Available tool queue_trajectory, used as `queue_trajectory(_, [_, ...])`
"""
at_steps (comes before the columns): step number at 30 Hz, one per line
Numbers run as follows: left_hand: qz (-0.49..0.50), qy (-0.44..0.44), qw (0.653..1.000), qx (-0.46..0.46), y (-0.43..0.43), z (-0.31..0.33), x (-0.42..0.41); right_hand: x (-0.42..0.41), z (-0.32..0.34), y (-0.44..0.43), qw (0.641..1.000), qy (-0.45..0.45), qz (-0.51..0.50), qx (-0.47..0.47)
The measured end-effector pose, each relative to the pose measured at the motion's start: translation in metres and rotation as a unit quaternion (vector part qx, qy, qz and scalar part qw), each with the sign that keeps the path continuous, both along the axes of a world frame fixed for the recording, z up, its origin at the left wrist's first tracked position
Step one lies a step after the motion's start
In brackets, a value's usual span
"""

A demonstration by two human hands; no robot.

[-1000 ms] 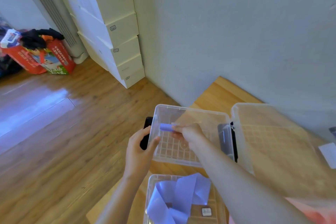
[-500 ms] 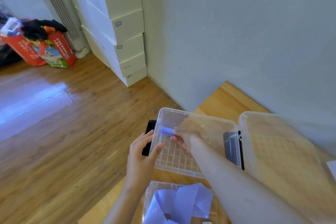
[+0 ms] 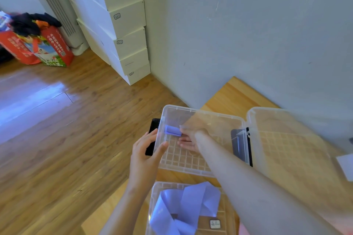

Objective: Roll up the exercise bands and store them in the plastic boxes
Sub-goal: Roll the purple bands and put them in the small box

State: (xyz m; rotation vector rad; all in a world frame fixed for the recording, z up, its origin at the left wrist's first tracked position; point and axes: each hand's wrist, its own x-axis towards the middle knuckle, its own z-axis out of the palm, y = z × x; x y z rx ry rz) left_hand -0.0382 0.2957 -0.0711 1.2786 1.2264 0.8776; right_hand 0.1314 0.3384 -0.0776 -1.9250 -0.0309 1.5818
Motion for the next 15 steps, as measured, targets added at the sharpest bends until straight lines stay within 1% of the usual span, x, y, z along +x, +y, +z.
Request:
queue_trajectory(3, [0.004,-0.003,1.0,-0.002,0.0,0.0,0.0,0.0,0.0,-0.002,1.0,-0.02,0.005,-0.01])
queue_trajectory(6, [-0.003,-0.001,1.0,-0.003,0.0,0.001,-0.002,0.001,-0.004,-0.003,1.0,-0.008,-0.024,0.003])
queue_trajectory(9, [-0.006,0.005,1.0,-0.002,0.0,0.003,-0.002,0.002,-0.004,-0.005,1.0,0.007,-0.026,0.008])
queue_trajectory(11, [-0.007,0.009,1.0,0.001,0.0,0.004,-0.002,0.003,-0.001,-0.005,1.0,0.002,-0.011,0.002])
queue_trajectory(15, [-0.018,0.008,1.0,0.016,0.001,0.014,-0.001,-0.001,0.008,-0.009,0.998,-0.049,0.038,-0.003])
